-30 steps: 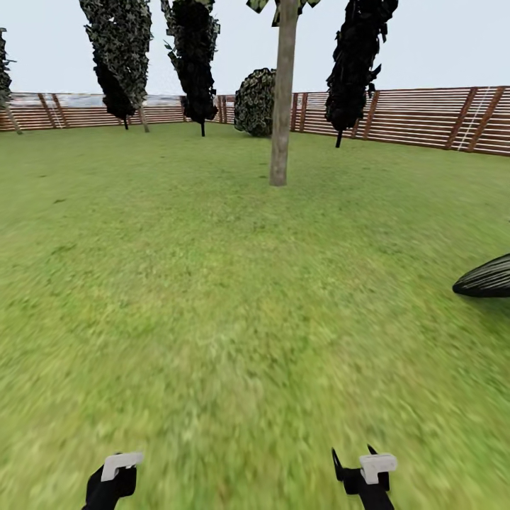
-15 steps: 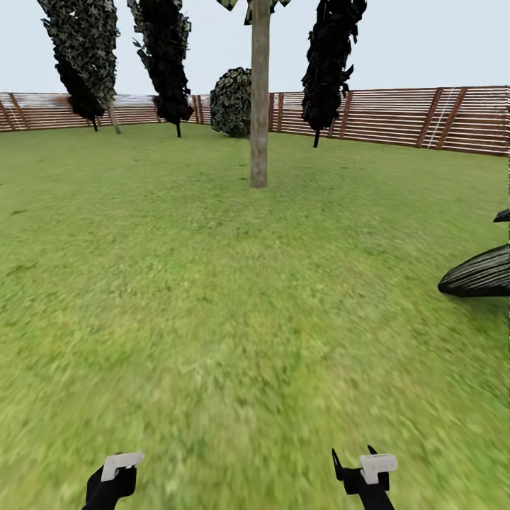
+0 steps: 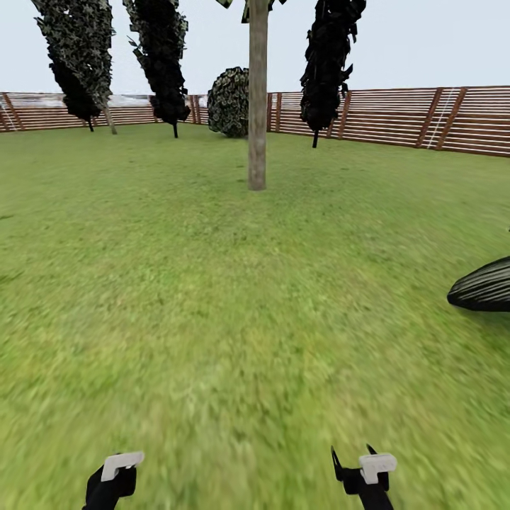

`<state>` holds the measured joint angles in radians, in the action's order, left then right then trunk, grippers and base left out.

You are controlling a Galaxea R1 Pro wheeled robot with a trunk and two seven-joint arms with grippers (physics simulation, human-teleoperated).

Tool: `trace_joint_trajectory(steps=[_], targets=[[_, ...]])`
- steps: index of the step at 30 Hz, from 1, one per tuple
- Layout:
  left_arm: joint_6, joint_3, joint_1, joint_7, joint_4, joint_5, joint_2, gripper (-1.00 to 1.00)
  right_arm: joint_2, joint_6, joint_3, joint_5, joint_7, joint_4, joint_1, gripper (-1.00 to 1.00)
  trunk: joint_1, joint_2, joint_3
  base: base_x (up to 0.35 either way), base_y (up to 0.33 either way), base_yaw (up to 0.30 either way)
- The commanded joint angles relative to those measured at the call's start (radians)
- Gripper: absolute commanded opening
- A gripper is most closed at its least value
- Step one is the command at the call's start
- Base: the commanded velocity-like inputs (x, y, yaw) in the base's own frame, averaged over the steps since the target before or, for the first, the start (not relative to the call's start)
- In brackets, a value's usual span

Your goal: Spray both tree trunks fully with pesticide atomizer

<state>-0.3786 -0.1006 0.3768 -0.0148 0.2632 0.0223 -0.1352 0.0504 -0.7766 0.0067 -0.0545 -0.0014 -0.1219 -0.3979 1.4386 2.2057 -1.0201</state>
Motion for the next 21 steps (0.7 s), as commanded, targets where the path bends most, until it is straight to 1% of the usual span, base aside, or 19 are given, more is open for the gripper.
trace_joint_trajectory(steps=[1, 21], targets=[[-0.003, -0.001, 0.0, 0.0, -0.001, 0.002, 0.0, -1.0, 0.001, -0.003, 0.0, -0.004, 0.0, 0.001, 0.0, 1.0, 0.0, 0.0, -0.001, 0.339, 0.0, 0.0], [-0.003, -0.001, 0.001, 0.0, 0.001, 0.002, 0.0, -1.0, 0.002, -0.003, -0.001, -0.005, 0.0, 0.001, -0.001, 1.0, 0.0, 0.0, -0.001, 0.339, 0.0, 0.0]])
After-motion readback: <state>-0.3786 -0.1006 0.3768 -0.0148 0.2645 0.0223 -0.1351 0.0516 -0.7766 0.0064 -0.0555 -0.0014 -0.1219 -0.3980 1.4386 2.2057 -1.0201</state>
